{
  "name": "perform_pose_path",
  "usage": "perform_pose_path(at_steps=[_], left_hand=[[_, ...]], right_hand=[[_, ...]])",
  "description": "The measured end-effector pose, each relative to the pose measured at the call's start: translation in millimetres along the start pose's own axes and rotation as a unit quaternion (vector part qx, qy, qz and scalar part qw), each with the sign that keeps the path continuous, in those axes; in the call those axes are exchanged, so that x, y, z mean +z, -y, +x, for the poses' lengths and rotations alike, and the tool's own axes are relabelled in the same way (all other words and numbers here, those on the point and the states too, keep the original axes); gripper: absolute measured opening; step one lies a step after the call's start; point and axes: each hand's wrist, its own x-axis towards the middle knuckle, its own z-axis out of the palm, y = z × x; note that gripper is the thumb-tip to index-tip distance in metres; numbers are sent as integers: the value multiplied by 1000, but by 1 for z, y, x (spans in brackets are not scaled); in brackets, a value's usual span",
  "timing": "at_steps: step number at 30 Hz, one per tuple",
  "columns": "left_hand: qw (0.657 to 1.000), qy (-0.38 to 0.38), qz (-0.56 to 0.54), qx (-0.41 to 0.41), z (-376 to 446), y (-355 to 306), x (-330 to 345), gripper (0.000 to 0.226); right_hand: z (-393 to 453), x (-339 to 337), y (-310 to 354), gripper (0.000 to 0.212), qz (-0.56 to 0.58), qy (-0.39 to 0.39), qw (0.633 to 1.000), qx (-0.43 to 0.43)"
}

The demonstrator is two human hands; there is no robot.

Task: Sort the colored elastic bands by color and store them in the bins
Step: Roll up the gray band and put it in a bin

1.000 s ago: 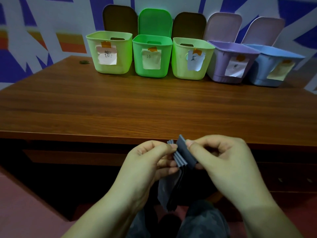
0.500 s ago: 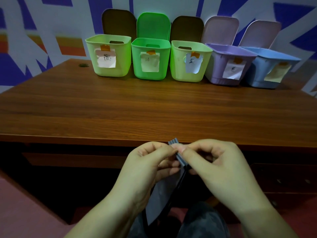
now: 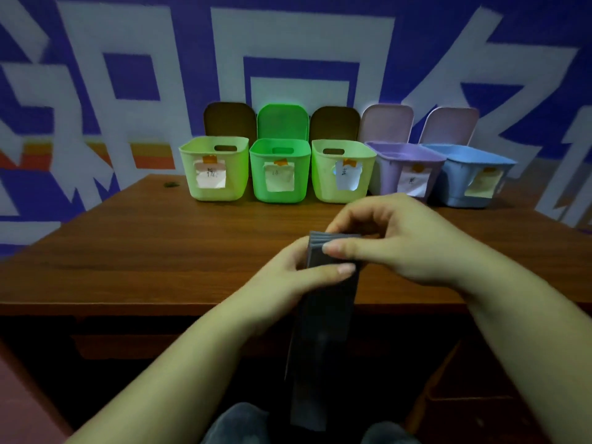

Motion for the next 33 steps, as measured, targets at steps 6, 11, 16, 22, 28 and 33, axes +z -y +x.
perform_pose_path(at_steps=[6, 11, 16, 22, 28, 33], left_hand=[[990, 84, -117, -5, 30, -49, 9, 23], [988, 104, -114, 4, 41, -82, 12, 21], [980, 133, -147, 4, 45, -96, 6, 21], [983, 124, -137, -9, 45, -76, 6, 24], [978, 118, -171, -24, 48, -73, 10, 21], [979, 100, -178, -19, 48, -59, 5, 18]], right_hand=[[28, -38, 41, 6, -108, -30, 992, -58], [45, -58, 61, 2, -119, -40, 989, -75], [52, -74, 79, 8, -172, -9, 983, -61], [64, -89, 90, 13, -143, -57, 986, -70], [78, -86, 81, 7, -127, -58, 988, -62], [84, -89, 77, 7, -99, -75, 990, -62]])
